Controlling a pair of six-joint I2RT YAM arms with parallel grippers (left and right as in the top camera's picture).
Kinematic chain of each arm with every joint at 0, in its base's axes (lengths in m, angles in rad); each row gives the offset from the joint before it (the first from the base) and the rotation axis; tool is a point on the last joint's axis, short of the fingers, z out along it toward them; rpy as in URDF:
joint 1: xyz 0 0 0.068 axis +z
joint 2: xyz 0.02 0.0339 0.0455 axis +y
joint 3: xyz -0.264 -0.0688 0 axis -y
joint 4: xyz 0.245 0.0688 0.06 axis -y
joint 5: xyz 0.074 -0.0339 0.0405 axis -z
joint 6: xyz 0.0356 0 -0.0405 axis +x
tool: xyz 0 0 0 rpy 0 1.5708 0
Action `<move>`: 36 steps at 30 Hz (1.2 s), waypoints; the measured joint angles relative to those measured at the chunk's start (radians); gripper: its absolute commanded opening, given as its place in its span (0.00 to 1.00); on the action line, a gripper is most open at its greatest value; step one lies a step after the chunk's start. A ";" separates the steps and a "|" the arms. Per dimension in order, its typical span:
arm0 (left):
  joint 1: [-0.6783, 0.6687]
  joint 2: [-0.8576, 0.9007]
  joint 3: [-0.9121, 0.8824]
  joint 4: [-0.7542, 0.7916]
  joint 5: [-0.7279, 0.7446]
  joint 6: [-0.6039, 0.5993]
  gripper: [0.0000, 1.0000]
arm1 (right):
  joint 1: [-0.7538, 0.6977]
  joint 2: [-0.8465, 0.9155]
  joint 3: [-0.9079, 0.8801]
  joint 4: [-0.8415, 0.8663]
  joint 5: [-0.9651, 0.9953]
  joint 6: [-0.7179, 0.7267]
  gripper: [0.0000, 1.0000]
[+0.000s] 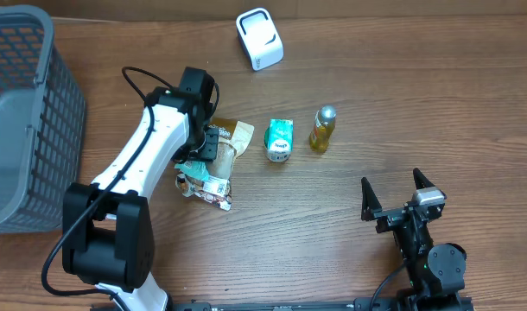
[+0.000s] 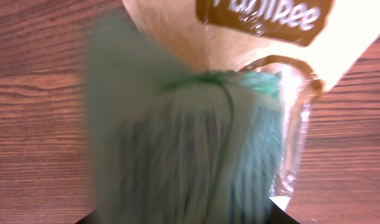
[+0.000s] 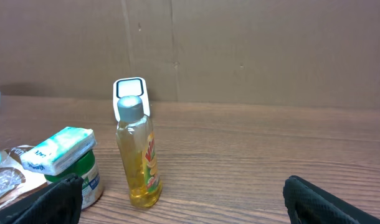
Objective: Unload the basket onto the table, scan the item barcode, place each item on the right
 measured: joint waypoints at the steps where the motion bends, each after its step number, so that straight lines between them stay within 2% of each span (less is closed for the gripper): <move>1: 0.000 0.000 -0.011 0.003 -0.006 0.001 0.44 | 0.000 0.000 0.000 0.001 0.000 0.000 1.00; 6: 0.000 0.000 -0.029 0.003 -0.026 0.003 0.48 | 0.000 0.000 0.000 0.001 0.000 0.000 1.00; 11: 0.000 0.000 -0.029 0.005 -0.026 0.003 0.40 | 0.000 0.000 0.000 0.001 0.000 0.000 1.00; 17: 0.000 0.000 -0.029 0.010 -0.005 0.004 0.41 | 0.000 0.000 0.000 0.000 0.000 0.000 1.00; 23: 0.003 0.000 -0.029 0.013 0.004 0.004 0.30 | 0.000 0.000 0.000 0.000 0.000 0.000 1.00; 32: 0.130 0.000 -0.029 0.028 0.043 0.025 0.29 | 0.000 0.000 0.000 0.000 0.000 0.000 1.00; 36: 0.172 0.000 -0.030 0.028 0.089 0.068 0.22 | 0.000 0.000 0.000 0.000 0.000 0.000 1.00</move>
